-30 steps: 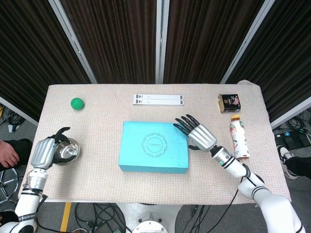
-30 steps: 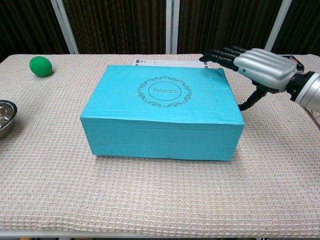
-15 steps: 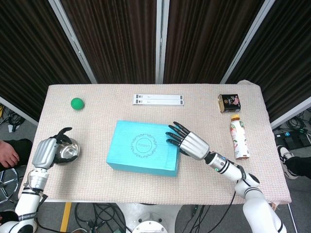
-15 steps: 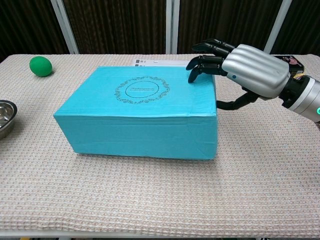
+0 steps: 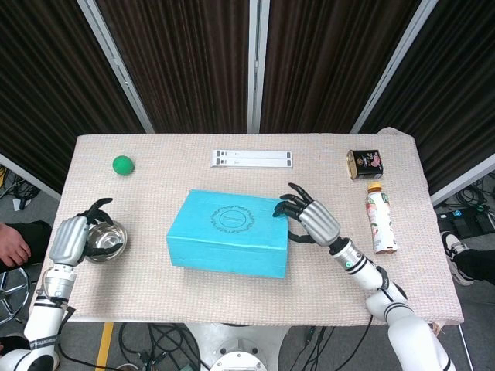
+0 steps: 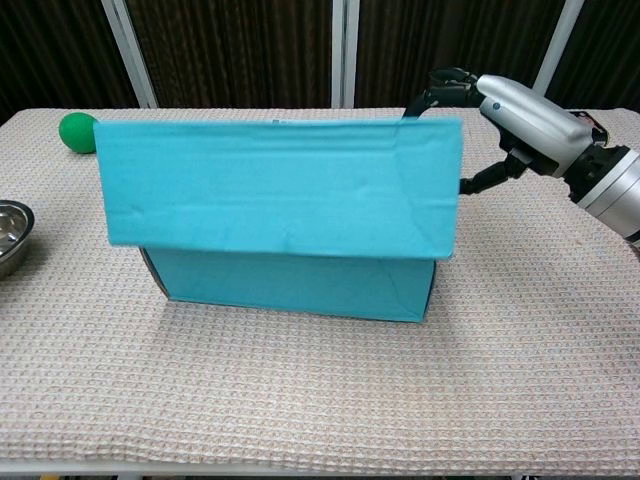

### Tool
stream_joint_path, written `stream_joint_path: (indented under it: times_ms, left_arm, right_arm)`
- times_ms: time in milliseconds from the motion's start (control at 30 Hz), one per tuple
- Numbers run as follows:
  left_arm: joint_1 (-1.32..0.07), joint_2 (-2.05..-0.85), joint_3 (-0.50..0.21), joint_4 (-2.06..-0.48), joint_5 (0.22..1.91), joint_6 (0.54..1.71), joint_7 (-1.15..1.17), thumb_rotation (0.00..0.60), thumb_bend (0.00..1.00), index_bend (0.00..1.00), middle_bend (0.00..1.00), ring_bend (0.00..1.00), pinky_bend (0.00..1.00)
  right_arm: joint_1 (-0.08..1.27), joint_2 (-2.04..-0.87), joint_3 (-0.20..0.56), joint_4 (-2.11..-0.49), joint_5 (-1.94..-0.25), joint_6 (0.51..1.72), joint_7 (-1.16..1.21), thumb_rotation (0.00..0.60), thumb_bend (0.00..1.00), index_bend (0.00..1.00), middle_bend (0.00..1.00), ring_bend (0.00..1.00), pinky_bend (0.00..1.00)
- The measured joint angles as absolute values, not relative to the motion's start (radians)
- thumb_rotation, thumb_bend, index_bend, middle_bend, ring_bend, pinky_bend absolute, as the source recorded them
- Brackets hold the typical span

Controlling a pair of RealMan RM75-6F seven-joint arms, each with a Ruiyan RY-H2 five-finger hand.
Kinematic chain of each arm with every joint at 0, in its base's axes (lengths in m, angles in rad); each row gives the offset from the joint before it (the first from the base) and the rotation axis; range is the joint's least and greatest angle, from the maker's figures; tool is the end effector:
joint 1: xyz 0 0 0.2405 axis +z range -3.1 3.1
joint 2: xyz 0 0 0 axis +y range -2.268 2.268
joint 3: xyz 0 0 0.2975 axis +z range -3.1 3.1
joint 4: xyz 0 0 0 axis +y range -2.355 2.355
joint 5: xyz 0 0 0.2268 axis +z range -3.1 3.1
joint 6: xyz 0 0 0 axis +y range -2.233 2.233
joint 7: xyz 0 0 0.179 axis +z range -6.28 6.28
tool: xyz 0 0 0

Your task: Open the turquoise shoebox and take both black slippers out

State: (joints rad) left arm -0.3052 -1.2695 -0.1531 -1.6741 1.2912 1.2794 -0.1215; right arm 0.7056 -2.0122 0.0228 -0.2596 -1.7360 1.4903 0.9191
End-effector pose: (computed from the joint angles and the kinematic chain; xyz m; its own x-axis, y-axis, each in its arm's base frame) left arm -0.2975 0.3095 0.0924 0.0322 0.0912 0.9953 0.9991 -0.0303 -0.0296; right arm -0.2165 -0.4183 -0.0609 0.0719 -0.1465 0.9866 -0.7421 -0.6688 -0.0452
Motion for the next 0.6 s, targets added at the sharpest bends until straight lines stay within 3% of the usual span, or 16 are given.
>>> stream_joint_path:
  times_ms: [133,367,600]
  left_arm:
    - [-0.297,-1.292,-0.161,-1.658,1.313,1.325,-0.132,0.6,0.0,0.18,0.45,0.37,0.41]
    - [-0.276,-1.334,-0.189,-1.617,1.344,1.432,-0.146,0.6,0.0,0.18,0.3,0.23,0.41]
    - [-0.249,-1.325,-0.204,-1.613,1.341,1.462,-0.157,0.6,0.0,0.18,0.3,0.23,0.41]
  right_arm:
    - [0.708,-1.976,0.066,-0.382,-1.658,1.372,1.101,0.6,0.44,0.62,0.44,0.2,0.0]
    - [0.722,-1.832,0.141,-0.727,-1.522,1.137,1.271,0.6,0.41,0.61,0.44,0.19,0.0]
    - [0.746,-1.656,0.255,-1.037,-1.329,0.872,1.333,0.6,0.39,0.52,0.38,0.14,0.0]
